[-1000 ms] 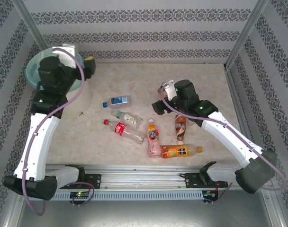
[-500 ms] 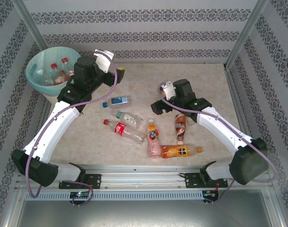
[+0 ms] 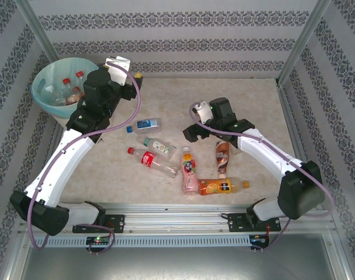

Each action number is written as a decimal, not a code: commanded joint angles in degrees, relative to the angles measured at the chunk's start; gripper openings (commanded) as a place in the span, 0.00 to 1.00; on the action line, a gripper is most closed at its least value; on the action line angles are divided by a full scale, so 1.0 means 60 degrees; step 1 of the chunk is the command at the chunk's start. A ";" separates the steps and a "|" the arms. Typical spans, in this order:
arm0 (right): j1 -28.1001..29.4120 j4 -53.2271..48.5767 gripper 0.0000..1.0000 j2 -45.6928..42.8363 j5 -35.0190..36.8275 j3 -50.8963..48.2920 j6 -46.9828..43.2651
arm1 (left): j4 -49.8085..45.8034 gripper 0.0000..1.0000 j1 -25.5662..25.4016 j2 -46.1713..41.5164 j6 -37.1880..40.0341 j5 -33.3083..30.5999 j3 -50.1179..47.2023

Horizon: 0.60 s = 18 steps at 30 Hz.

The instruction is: Put the plastic bottles in the bin

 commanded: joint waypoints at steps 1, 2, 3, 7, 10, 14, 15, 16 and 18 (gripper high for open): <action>-0.0103 0.0185 0.98 0.0049 -0.0289 0.0259 -0.0132 | 0.0780 0.83 -0.0034 -0.0329 0.0389 -0.0783 -0.0170; -0.0102 0.0184 0.98 0.0027 -0.0317 0.0273 -0.0101 | 0.0858 0.83 -0.0042 -0.0407 0.0435 -0.0909 -0.0193; -0.0103 0.0178 0.98 -0.0001 -0.0332 0.0277 -0.0084 | 0.0912 0.83 -0.0037 -0.0504 0.0451 -0.1016 -0.0206; -0.0104 0.0024 0.98 -0.0152 -0.0377 0.0409 0.0035 | 0.1027 0.82 -0.0039 -0.0940 0.0452 -0.1252 -0.0171; -0.0088 -0.0166 0.98 -0.0308 -0.0374 0.0621 0.0195 | 0.0937 0.82 -0.0041 -0.1284 0.0423 -0.1406 -0.0004; -0.0019 -0.0658 0.98 -0.0428 -0.0420 0.1107 0.0409 | 0.0642 0.82 -0.0039 -0.1680 0.0408 -0.1479 0.0426; -0.0001 -0.0807 0.97 -0.0445 -0.0432 0.1244 0.0447 | 0.0466 0.82 -0.0048 -0.1754 0.0397 -0.1465 0.0606; 0.0039 -0.0974 0.97 -0.0448 -0.0435 0.1396 0.0445 | 0.0256 0.81 -0.0039 -0.1793 0.0344 -0.1377 0.0826; 0.0095 -0.1377 0.95 -0.0374 -0.0498 0.1701 0.0482 | -0.0350 0.81 -0.0043 -0.1747 0.0265 -0.0989 0.1383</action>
